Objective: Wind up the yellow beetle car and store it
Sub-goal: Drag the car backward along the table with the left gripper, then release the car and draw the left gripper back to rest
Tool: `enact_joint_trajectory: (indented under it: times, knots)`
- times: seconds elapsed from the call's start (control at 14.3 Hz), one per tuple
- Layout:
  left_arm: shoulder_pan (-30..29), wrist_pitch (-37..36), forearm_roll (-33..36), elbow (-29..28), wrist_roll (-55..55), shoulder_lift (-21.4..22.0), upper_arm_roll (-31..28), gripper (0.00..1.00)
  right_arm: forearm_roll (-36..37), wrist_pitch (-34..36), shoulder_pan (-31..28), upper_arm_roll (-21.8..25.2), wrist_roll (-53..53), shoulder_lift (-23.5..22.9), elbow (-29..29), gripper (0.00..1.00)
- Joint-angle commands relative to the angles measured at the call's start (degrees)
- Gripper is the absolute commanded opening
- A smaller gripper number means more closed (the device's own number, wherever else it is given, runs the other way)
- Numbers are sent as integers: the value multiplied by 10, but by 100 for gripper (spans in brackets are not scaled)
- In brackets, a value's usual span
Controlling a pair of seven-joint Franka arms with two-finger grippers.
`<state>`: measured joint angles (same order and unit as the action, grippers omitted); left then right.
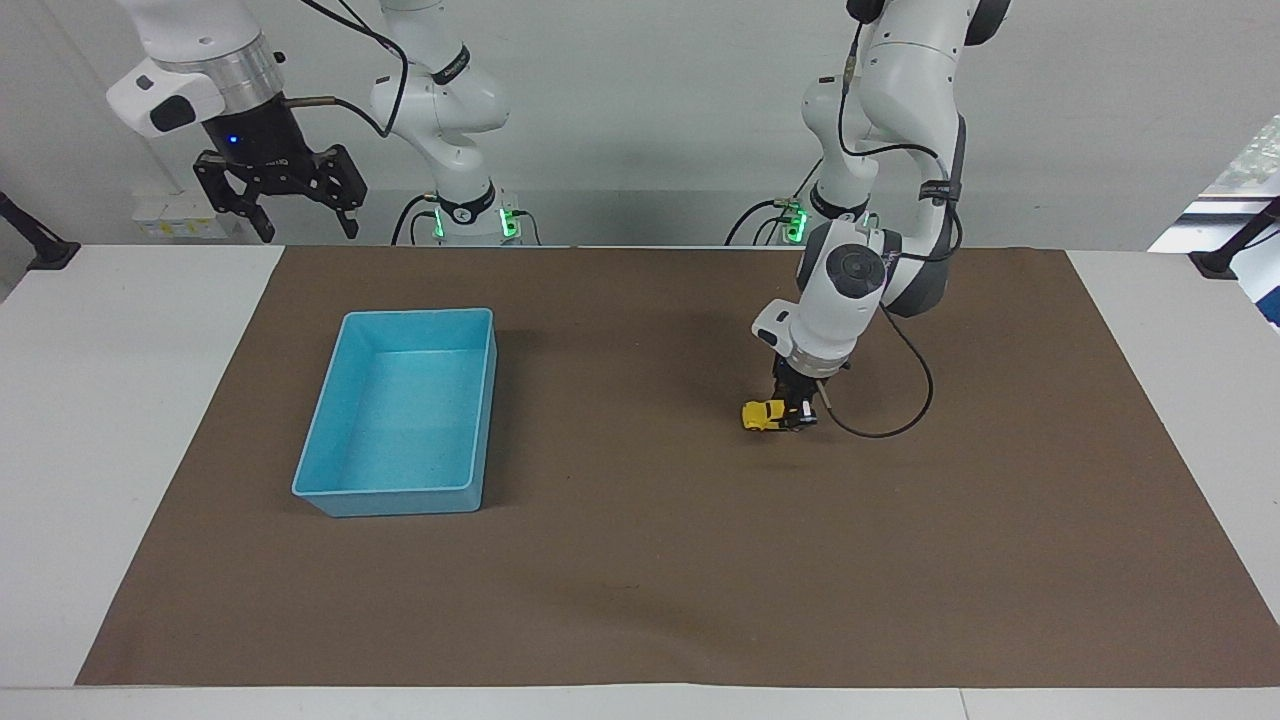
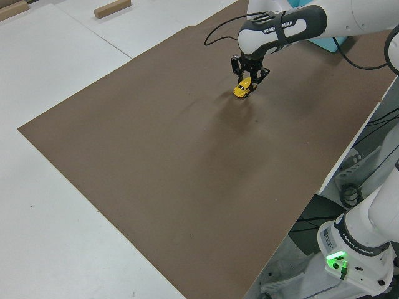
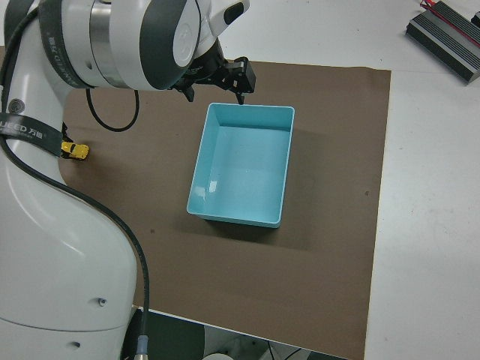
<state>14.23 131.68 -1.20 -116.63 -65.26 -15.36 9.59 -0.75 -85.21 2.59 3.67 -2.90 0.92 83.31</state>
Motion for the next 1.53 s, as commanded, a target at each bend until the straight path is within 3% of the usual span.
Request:
enact_joint_trajectory:
  times: [0.0,0.42,0.49,0.56,0.63,0.77,0.98,1.18,1.46]
  knots:
    - [-26,26,19,-12,-28,-20,-4,0,0,9,-4,-3,-3,15,15,100]
    - [-55,9,19,-9,-65,-18,-4,0,-1,8,-4,-3,-8,16,18,100]
    - [-53,-9,19,-5,-59,-10,-4,23,-1,8,-4,-3,-8,16,18,100]
    - [-47,-46,19,1,-56,0,-2,93,-1,9,-4,-3,-9,16,18,100]
    - [-40,-84,19,13,-57,2,1,100,-1,9,-4,-3,-8,16,18,100]
    - [-44,-138,17,36,-56,16,2,100,-1,9,-4,-3,-9,16,18,100]
    - [-39,-150,17,45,-18,52,0,100,-1,9,-4,-3,-9,17,18,100]
    - [-41,-151,17,51,89,66,-1,100,-2,8,-4,-3,-9,17,19,100]
    - [-48,-157,18,69,320,67,-4,100,-11,8,-2,-4,-42,18,20,100]
